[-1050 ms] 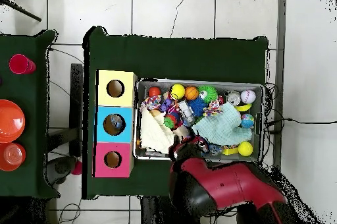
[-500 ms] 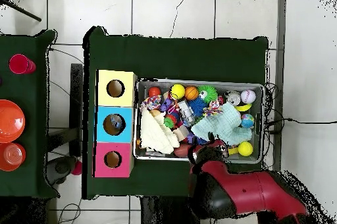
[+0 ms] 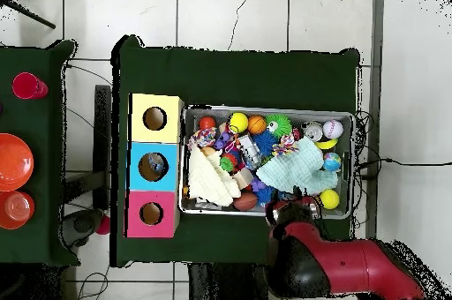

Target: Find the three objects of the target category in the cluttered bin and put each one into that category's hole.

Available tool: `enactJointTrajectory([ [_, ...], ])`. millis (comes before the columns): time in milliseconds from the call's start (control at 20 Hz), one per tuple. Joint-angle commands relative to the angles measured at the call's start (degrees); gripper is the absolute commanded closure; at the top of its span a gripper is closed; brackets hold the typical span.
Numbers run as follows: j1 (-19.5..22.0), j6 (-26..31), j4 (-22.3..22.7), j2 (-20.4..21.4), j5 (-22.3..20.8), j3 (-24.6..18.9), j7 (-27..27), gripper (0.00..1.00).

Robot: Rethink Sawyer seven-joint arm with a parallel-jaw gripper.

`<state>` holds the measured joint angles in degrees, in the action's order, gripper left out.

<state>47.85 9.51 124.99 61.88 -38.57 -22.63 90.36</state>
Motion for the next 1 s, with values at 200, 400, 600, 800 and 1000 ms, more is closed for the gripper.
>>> enactJointTrajectory([
  [200,-6.22,-8.93,-7.71,-12.7,-5.21,14.56,9.96,0.0],
  [400,-10.3,-15.1,-11.16,-20.28,-4.28,20.93,10.14,0.0],
  [600,-11.34,-18.62,-11.96,-23.24,-2.43,23.03,8.75,0.0],
  [800,-8.93,-16.87,-11.59,-24.26,-2.21,20.37,7.14,0.0],
  [1000,-7.13,-13.69,-10.75,-21.49,-2.52,17.79,5.22,0.0],
])
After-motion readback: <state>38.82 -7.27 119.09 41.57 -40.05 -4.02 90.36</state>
